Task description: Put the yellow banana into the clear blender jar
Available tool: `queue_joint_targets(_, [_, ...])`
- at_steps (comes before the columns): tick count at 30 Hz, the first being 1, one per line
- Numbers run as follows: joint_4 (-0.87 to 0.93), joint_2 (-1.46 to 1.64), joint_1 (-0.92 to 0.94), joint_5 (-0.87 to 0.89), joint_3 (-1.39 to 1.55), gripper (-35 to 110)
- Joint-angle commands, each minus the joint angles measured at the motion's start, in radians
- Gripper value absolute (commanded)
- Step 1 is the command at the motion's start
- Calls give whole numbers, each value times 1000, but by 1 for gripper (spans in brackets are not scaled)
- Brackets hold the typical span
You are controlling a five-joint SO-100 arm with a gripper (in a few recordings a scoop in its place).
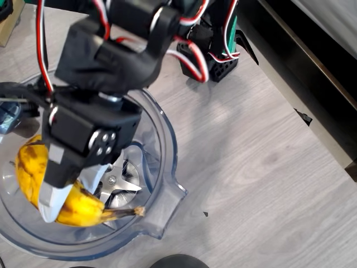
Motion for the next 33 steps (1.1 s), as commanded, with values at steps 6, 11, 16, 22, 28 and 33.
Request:
queue_joint_targets(6, [71, -28, -37, -5, -48, 37])
queue_joint_targets(11, [104, -32, -43, -8, -49, 37])
queue_joint_targets(16, [84, 38, -28, 0, -58, 38])
queue_joint_targets(22, [83, 270, -51, 5, -46, 40])
queue_joint_targets(28, [279, 552, -202, 2, -8, 0])
queue_joint_targets(33, [241, 992, -443, 26, 446, 0])
